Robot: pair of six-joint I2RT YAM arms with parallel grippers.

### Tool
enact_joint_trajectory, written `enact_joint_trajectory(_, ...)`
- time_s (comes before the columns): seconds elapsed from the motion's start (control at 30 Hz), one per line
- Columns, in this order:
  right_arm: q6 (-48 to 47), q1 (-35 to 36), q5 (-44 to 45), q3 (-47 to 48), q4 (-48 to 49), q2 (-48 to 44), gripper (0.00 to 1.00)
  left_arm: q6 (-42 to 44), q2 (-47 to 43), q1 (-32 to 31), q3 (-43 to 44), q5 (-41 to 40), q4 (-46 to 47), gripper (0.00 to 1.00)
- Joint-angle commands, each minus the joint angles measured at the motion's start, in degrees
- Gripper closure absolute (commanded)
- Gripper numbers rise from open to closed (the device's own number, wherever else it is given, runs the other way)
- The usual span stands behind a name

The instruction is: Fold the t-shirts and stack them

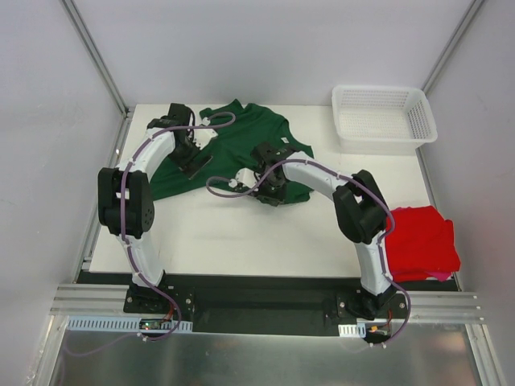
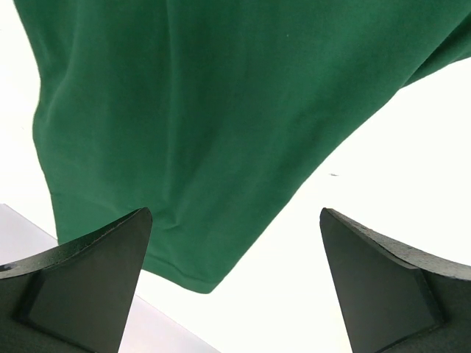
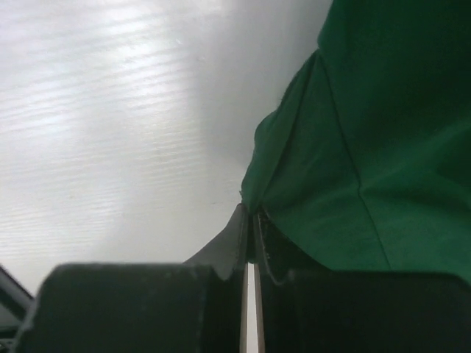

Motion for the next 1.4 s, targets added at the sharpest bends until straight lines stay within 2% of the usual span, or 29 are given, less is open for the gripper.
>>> enact_joint_trajectory(0.0, 0.2, 0.3, -8.7, 8.5, -12.4, -1.5, 0.99, -1.4, -2.1, 0.1, -0.5, 0.2, -1.2, 0.01)
enact_joint_trajectory(0.13, -1.5, 0.4, -17.1, 15.5, -23.5, -0.2, 0.98, -2.1, -1.7, 0.1, -0.6, 0.6, -1.1, 0.01)
enact_joint_trajectory(0.17, -1.7, 0.5, -17.7, 17.0, -24.9, 0.4, 0.86, -2.1, -1.7, 0.1, -0.5, 0.8, -1.1, 0.01)
enact_joint_trajectory(0.23, -2.6, 0.4, -19.1, 17.8, -28.4, 1.9, 0.76, -2.1, -1.7, 0.1, -0.6, 0.6, -1.1, 0.01)
enact_joint_trajectory(0.33, -2.4, 0.5, -20.0, 17.1, -29.2, 2.3, 0.86, -2.1, -1.8, 0.1, -1.0, 0.5, -1.1, 0.01)
enact_joint_trajectory(0.43, -2.3, 0.7, -21.2, 17.1, -30.4, 2.6, 0.78, -2.0, -2.3, 0.1, -1.5, 0.7, -1.1, 0.01)
enact_joint_trajectory(0.47, -2.5, 0.7, -21.4, 17.1, -30.7, 2.8, 0.85, -2.0, -2.4, 0.1, -1.7, 0.7, -1.1, 0.01)
enact_joint_trajectory(0.5, -2.5, 0.7, -21.7, 17.1, -30.8, 3.0, 0.87, -2.0, -2.4, 0.1, -1.8, 0.6, -1.1, 0.01)
enact_joint_trajectory(0.6, -2.5, 1.0, -23.0, 17.7, -31.9, 3.6, 0.85, -1.9, -2.7, 0.1, -2.1, 0.5, -1.1, 0.01)
enact_joint_trajectory(0.73, -2.0, 2.0, -25.4, 14.1, -29.3, 3.0, 0.86, -2.0, -2.7, 0.1, -2.7, 0.1, -1.2, 0.01)
enact_joint_trajectory(1.1, -0.4, 4.5, -24.6, 7.6, -20.4, 5.0, 0.84, -1.1, -3.5, 0.1, -4.4, -1.2, -1.3, 0.01)
enact_joint_trajectory(1.23, 0.7, 4.8, -21.8, 6.8, -16.9, 5.0, 0.66, -1.1, -4.1, 0.1, -4.9, -1.4, -1.2, 0.01)
enact_joint_trajectory(1.37, 1.5, 4.8, -17.8, 6.5, -14.2, 5.4, 0.66, -1.4, -4.6, 0.1, -5.6, -1.5, -1.3, 0.01)
